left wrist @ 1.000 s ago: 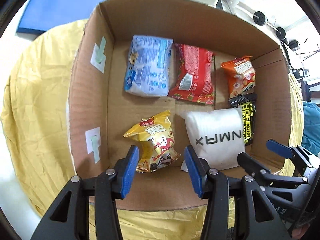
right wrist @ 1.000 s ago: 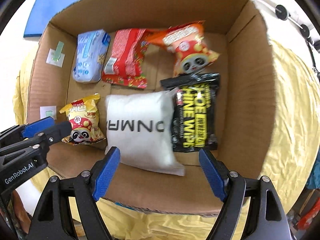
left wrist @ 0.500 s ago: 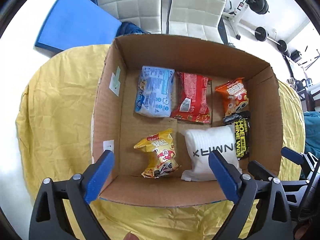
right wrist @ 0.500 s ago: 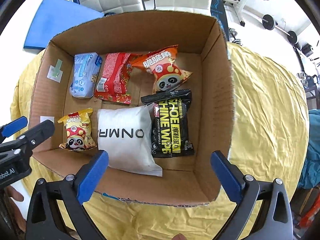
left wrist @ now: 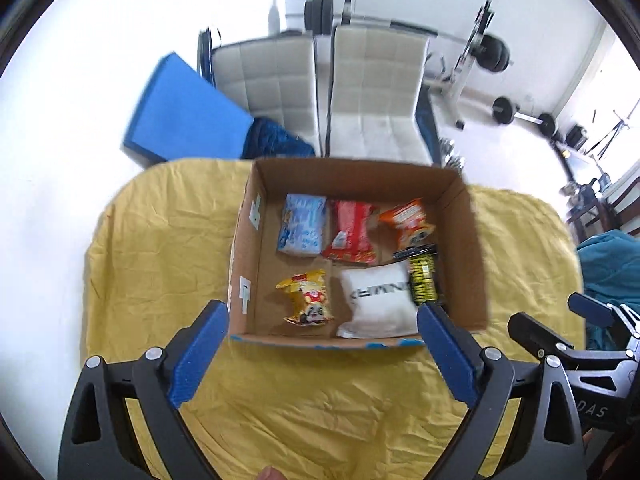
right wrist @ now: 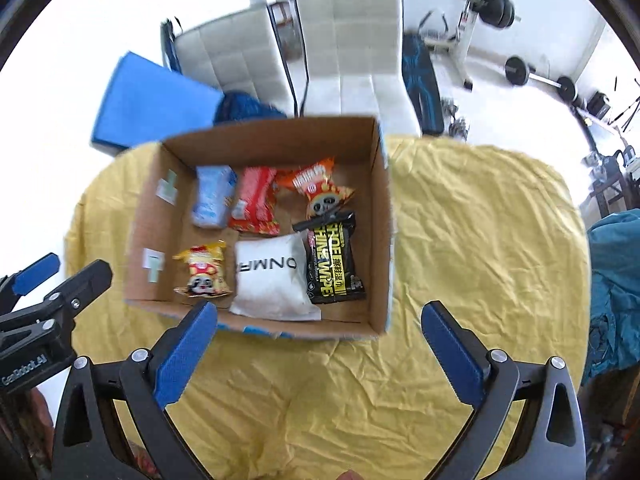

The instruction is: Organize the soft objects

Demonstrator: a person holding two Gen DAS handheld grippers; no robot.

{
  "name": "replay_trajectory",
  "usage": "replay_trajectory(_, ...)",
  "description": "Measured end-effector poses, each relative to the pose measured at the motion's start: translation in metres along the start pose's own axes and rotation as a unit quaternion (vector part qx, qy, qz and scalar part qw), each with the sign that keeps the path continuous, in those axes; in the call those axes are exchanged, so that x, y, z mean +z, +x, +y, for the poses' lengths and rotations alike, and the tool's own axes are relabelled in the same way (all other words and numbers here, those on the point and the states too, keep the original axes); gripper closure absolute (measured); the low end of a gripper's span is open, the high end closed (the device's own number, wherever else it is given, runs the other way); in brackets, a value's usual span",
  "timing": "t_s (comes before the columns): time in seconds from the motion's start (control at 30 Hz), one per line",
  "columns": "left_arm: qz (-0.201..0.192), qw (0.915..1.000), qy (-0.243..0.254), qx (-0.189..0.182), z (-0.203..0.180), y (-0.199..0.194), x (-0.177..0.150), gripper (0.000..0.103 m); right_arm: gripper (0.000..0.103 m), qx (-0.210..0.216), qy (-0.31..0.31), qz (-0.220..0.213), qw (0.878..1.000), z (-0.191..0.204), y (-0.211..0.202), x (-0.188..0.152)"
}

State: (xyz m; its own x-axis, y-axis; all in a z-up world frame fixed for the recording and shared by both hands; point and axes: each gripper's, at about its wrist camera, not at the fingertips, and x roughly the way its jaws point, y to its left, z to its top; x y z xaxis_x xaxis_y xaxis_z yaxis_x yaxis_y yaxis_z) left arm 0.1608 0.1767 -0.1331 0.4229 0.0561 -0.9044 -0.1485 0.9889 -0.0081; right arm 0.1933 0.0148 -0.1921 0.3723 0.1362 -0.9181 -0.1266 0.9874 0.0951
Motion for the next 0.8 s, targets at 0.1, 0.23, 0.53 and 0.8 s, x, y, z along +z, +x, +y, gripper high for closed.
replay_trajectory(0.1, -0.024, 0.9997, 0.002, -0.001, -0.006, -0.036, -0.007, 0.006, 0.0, 0.004, -0.003, -0.027, 1.0, -0.003, -0.043, -0.014)
replay_trajectory(0.23, -0.047, 0.9989, 0.004, -0.003, -0.011, -0.076, -0.019, 0.006, 0.0, 0.002, -0.007, -0.057, 0.998, -0.006, -0.092, -0.032)
replay_trajectory(0.53, -0.075, 0.9971, -0.009, -0.005, -0.012, -0.131, -0.037, 0.006, 0.0, 0.01, -0.016, -0.088, 0.996, -0.007, -0.161, -0.059)
replay_trajectory(0.8, -0.079, 0.9968, -0.012, -0.008, -0.013, -0.146, -0.045, 0.006, 0.0, 0.011, -0.026, -0.106, 0.994, -0.001, -0.195, -0.074)
